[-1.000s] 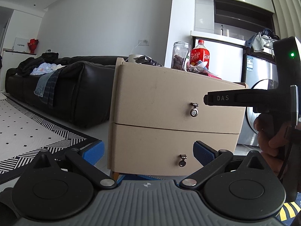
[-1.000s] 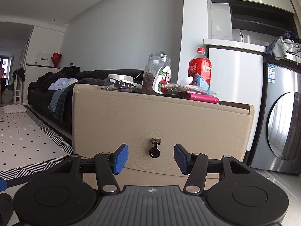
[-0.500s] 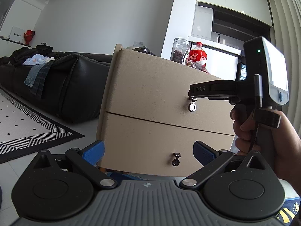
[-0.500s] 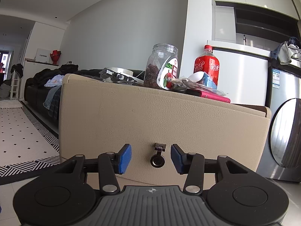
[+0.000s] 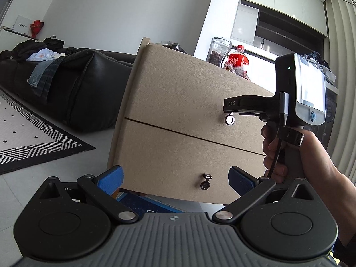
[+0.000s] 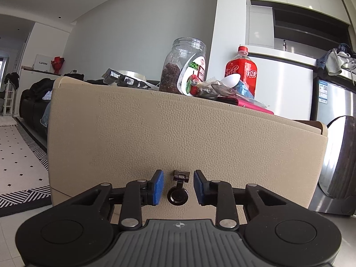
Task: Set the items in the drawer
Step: 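Close the right gripper on the top drawer knob, then pull the top drawer open by its knob with the right gripper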
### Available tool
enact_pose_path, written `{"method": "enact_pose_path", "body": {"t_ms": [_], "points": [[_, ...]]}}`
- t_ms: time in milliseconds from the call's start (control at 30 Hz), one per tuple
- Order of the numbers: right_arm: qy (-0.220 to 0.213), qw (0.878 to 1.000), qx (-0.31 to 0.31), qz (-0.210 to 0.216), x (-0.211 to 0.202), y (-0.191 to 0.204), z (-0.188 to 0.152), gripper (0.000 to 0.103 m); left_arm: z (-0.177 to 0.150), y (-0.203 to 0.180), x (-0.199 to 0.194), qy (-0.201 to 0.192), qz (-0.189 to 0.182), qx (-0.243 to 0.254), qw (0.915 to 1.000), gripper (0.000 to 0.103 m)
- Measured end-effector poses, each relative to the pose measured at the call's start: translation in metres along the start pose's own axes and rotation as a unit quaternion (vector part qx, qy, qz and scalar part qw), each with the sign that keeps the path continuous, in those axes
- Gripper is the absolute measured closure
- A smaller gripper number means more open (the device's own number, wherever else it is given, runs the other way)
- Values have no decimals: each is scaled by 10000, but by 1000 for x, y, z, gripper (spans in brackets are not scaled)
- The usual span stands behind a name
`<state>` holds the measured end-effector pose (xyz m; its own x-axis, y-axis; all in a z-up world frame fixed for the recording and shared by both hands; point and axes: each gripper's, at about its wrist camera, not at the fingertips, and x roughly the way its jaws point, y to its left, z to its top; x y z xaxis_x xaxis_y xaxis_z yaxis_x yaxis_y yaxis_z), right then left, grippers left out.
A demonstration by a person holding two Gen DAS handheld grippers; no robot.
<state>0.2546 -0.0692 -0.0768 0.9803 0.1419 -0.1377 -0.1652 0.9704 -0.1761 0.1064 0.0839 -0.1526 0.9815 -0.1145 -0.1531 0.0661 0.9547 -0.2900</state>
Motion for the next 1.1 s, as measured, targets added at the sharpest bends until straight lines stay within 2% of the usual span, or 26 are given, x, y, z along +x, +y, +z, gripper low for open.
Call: {"method": "enact_pose_path", "body": {"t_ms": [200, 467, 600, 1100], "points": [[106, 9999, 87, -86, 12, 0, -2, 83, 1, -2, 1, -13, -33, -5, 10000, 0], [142, 9993, 340, -119, 11, -1, 0, 86, 2, -5, 3, 0, 5, 34, 10000, 0], [142, 9996, 188, -177, 9, 3, -1, 86, 2, -2, 3, -8, 11, -7, 10000, 0], [319, 9989, 293, -173, -13, 2, 4, 86, 2, 1, 1, -131, 134, -12, 9998, 0]]}}
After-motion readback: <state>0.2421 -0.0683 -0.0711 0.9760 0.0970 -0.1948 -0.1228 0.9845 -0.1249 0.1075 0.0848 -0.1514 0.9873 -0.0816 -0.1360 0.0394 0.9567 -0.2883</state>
